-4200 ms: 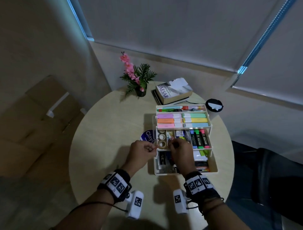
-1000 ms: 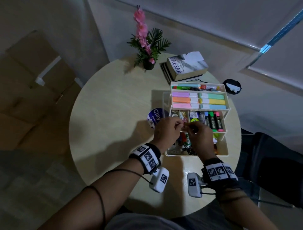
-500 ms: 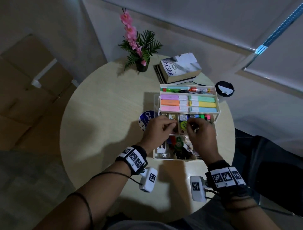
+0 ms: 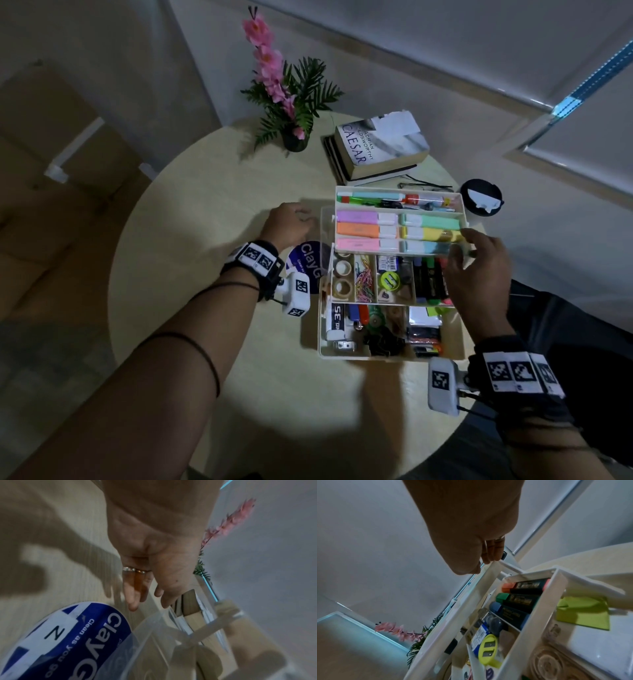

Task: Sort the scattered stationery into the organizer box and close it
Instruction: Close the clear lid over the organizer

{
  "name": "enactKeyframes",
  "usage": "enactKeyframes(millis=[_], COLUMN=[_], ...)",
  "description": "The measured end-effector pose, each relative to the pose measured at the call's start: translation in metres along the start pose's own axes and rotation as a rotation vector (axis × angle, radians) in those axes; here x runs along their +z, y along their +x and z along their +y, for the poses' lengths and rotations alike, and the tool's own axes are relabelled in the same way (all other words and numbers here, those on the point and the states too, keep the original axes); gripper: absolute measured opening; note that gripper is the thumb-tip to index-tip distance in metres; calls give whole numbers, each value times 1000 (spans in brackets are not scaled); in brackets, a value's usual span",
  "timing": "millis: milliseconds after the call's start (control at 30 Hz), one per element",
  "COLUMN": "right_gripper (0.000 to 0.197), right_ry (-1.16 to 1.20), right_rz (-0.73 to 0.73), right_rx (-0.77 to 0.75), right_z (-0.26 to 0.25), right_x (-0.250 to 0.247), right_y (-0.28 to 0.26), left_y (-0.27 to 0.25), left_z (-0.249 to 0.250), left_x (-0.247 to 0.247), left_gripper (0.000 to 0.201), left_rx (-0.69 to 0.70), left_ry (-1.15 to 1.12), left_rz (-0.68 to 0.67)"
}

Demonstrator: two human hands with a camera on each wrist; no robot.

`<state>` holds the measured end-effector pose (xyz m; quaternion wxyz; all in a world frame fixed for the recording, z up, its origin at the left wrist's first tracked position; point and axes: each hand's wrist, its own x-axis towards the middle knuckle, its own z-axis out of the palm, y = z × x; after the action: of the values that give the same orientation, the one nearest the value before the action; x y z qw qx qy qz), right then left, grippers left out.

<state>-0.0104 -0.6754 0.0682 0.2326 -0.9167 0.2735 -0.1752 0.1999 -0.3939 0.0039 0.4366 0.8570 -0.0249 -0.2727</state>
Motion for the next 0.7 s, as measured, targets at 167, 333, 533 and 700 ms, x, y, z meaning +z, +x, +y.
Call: enactKeyframes(millis=[167,333,533,700], right_gripper=[29,22,20,16], right_ry=[17,81,155,300], right_rz=[32,4,5,-13], right_rx=[76,135,233,296], right_z=[10,10,10,18], right_x=[-2,-7,-14,-33], right_y=[6,10,10,-8], left_y=[14,22,18,3], left_z=[6,12,20,27], left_x=[15,20,16,3], left_gripper=[43,17,10,12], left_rx=[-31,54,116,104], left_ry=[-15,135,149,7], left_rz=[-73,-24,44,106])
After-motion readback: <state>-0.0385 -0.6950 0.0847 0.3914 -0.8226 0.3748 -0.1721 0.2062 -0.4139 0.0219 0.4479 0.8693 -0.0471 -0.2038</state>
